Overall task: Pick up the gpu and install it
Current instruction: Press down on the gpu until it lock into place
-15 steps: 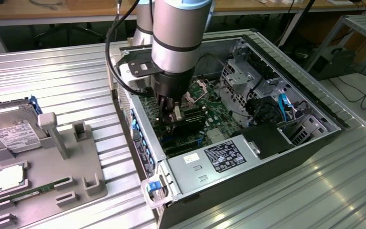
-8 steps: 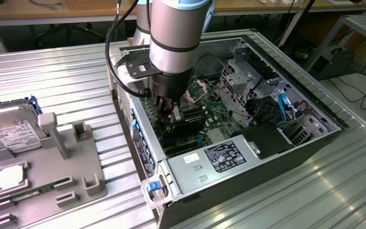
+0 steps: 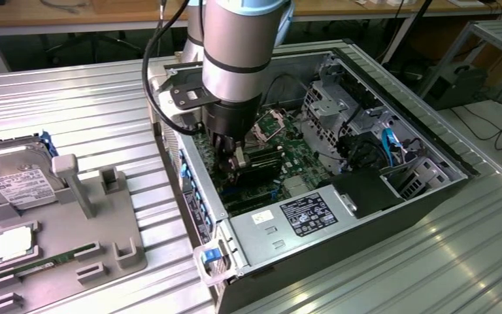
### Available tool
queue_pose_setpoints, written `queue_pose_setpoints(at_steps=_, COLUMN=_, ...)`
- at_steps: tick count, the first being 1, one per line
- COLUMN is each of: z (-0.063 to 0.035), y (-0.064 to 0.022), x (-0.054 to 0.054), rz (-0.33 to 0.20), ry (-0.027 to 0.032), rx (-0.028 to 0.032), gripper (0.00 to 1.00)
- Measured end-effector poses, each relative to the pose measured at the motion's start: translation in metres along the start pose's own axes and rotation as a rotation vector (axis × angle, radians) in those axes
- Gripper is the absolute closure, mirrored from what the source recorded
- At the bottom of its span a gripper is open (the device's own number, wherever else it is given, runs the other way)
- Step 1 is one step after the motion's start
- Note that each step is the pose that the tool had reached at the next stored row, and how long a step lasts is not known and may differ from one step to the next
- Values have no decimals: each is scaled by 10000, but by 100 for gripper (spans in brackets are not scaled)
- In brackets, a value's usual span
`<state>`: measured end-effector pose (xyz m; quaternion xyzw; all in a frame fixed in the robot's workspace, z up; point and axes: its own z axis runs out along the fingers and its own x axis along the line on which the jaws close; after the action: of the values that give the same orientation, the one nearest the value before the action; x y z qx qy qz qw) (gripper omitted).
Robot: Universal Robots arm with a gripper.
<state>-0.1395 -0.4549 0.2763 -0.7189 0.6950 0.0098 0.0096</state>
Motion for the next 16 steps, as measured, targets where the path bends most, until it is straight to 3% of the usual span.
queue_pose_setpoints(at_steps=9, z=28, y=0, x=1, rz=1, ry=0, rx=-5, gripper=89)
queue_pose_setpoints(at_steps=16, z=89, y=0, x=2, rz=1, ry=-3, rx=-53, gripper=89)
